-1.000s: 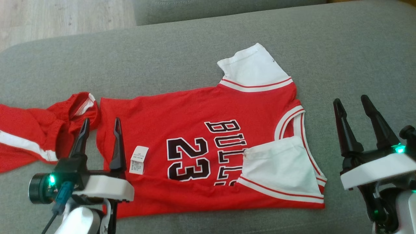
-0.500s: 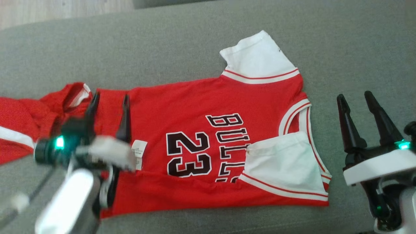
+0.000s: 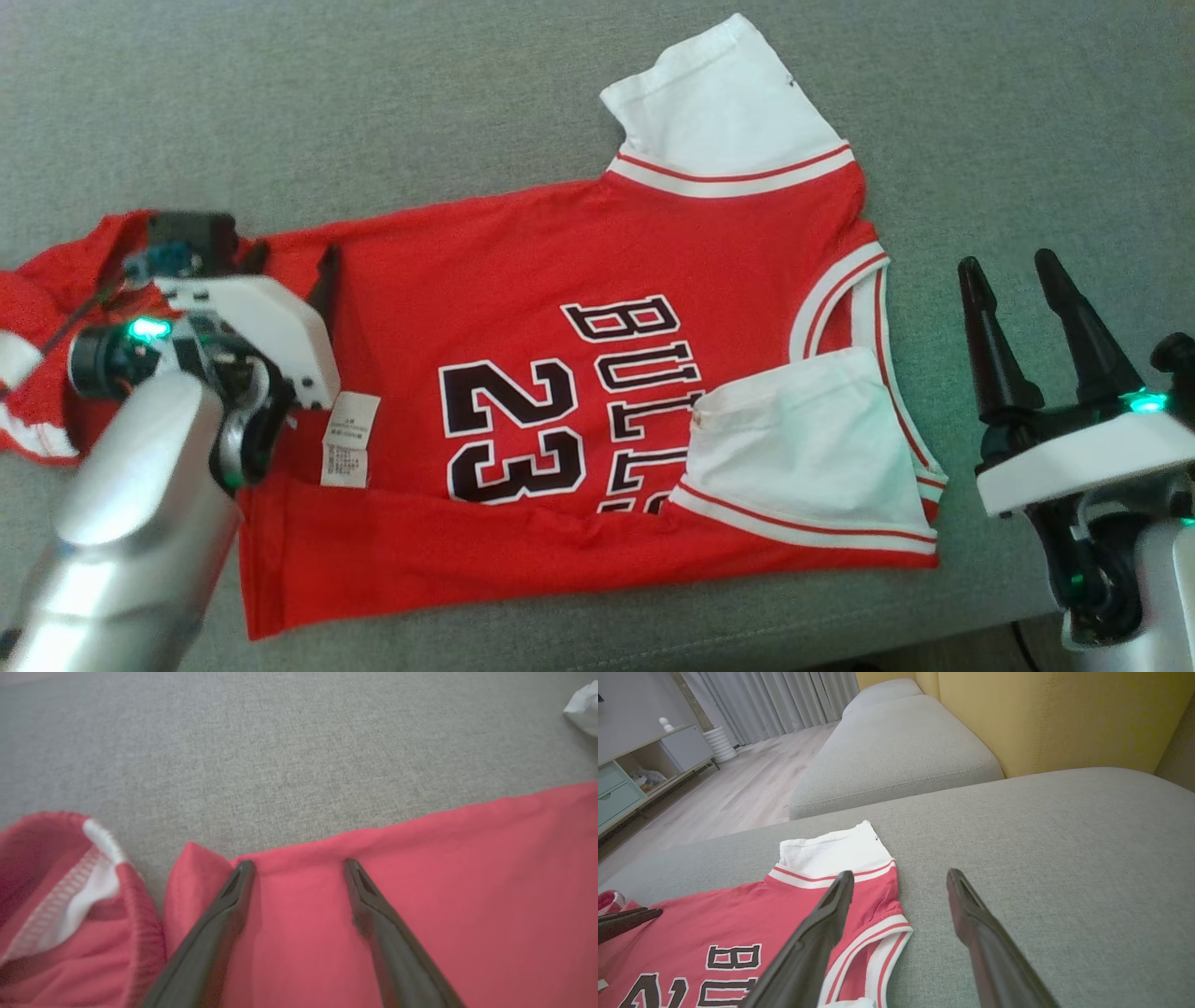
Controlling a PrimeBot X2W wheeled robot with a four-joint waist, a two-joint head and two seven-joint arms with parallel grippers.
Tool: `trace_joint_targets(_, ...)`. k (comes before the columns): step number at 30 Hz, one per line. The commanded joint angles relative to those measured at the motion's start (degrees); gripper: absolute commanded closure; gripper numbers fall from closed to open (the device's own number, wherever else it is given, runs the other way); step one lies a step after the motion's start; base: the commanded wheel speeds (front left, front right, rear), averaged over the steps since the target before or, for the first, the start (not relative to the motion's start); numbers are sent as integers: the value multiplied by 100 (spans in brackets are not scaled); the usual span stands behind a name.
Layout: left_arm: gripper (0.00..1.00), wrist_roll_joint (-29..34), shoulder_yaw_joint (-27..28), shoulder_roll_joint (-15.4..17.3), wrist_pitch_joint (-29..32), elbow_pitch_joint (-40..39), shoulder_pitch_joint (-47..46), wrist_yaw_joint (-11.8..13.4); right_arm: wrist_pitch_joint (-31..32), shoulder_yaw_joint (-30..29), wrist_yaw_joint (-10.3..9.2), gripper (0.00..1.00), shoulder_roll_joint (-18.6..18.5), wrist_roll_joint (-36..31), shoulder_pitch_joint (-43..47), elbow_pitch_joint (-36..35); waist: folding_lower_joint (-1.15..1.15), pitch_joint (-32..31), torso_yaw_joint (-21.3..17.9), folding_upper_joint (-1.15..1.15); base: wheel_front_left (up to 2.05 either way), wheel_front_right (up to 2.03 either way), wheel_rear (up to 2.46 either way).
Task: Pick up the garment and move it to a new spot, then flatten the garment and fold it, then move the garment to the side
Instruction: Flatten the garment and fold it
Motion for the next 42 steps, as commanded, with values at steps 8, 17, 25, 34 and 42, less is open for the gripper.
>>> trace_joint_targets(8, 100, -65, -284, 274, 1287, 282, -207, -192, -36, 61, -4, 0, -82, 120, -250, 34, 0, -3, 8, 0, 0, 0, 0)
trace_joint_targets(17, 100, 106, -279, 378, 967, -122, -222, -44, -39, -26, -4, 0, -269, 250, -588, 424, 0, -94, 78, 0, 0, 0, 0)
trace_joint_targets(25, 100, 223, -154, 311, 451, -708, -272, 230, -138, 326, -4, 0, -800, 573, -1738, 1733, 0, -80, 296, 0, 0, 0, 0)
trace_joint_targets(34, 100, 348, -265, -5, 266, -1242, -595, 369, -53, 1390, -4, 0, -1220, 1394, -3472, 3241, 0, 346, 796, 0, 0, 0, 0)
trace_joint_targets(42, 100, 396, -427, -339, 131, -1352, -916, 325, 366, 2309, -4, 0, -1462, 1856, -4728, 4603, 0, 684, 1164, 0, 0, 0, 0)
